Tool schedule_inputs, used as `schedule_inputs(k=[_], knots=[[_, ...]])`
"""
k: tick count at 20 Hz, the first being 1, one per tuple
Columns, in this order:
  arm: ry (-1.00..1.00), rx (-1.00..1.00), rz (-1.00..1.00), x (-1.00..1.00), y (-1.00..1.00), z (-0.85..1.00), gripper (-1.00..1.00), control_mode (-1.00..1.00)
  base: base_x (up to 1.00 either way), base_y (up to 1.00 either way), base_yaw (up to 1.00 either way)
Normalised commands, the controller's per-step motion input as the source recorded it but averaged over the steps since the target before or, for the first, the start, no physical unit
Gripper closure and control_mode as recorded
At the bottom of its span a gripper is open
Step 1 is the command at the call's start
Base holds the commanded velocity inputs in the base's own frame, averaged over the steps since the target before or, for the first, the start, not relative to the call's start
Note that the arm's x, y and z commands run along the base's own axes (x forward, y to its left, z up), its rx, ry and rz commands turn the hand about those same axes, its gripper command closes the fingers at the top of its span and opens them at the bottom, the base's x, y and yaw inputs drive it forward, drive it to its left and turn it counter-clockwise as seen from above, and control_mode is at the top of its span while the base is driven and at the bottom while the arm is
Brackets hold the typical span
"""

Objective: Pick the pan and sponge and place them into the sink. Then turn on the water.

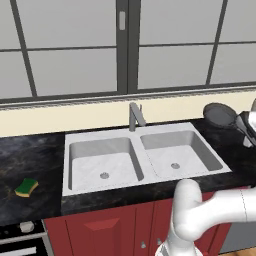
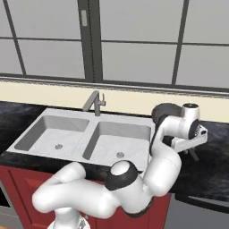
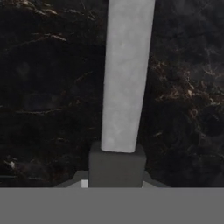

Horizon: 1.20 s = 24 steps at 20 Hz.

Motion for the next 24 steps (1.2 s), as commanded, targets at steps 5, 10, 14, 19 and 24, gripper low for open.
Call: schedule_inputs(k=[5, 10, 14, 19, 24], knots=[[0.01, -0.07, 0.20, -0.11, 0.19, 0.09, 1.00, -1.00, 0.00, 0.00, 0.00], [0.06, -0.13, 0.13, -0.18, 0.29, 0.04, 1.00, -1.00, 0.00, 0.00, 0.00], [0.12, -0.17, 0.05, -0.04, 0.35, 0.04, 1.00, -1.00, 0.00, 0.00, 0.00], [0.05, -0.12, 0.06, -0.01, 0.39, 0.27, 1.00, -1.00, 0.00, 0.00, 0.00], [0.02, -0.12, 0.07, -0.07, 0.40, 0.19, 1.00, -1.00, 0.00, 0.00, 0.00]])
